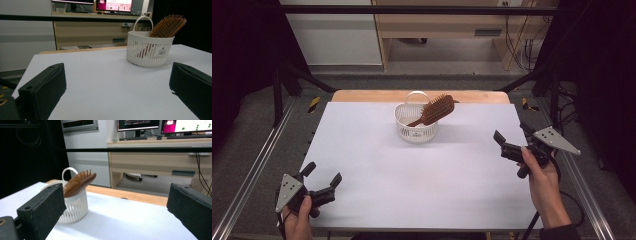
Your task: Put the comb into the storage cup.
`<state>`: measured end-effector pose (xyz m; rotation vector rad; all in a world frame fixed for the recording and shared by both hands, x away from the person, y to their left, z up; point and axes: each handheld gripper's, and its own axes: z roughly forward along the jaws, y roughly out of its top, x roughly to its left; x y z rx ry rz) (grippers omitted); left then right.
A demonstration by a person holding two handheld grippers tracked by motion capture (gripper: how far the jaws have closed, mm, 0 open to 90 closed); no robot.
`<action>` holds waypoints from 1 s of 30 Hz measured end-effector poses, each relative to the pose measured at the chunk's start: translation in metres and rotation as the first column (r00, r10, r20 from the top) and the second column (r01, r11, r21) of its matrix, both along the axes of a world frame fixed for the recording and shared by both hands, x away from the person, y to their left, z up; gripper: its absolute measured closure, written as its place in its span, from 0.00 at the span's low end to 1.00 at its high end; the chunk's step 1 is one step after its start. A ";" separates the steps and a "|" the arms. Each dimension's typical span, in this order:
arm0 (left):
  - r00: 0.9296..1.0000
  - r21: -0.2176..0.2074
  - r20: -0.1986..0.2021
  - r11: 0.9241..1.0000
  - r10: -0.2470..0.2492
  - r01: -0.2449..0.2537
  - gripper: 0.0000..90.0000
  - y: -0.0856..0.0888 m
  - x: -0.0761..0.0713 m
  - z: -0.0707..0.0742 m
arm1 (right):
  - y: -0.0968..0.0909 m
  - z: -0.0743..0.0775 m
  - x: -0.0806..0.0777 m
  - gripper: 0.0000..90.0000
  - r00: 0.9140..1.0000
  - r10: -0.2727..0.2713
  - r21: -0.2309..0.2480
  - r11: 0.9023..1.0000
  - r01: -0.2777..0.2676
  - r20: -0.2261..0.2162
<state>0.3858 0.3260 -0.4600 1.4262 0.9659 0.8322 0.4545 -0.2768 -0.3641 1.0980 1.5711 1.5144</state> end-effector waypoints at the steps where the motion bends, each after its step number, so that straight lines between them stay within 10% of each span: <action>1: 1.000 -0.001 0.000 1.000 0.001 -0.001 0.01 0.000 0.000 0.000 | -0.001 -0.003 -0.001 0.02 1.000 0.002 0.002 1.000 -0.002 -0.003; 30: 1.000 0.015 -0.006 0.999 -0.029 0.029 0.01 -0.005 0.000 -0.001 | -0.013 -0.069 -0.033 0.03 0.999 0.017 -0.030 0.999 -0.018 -0.030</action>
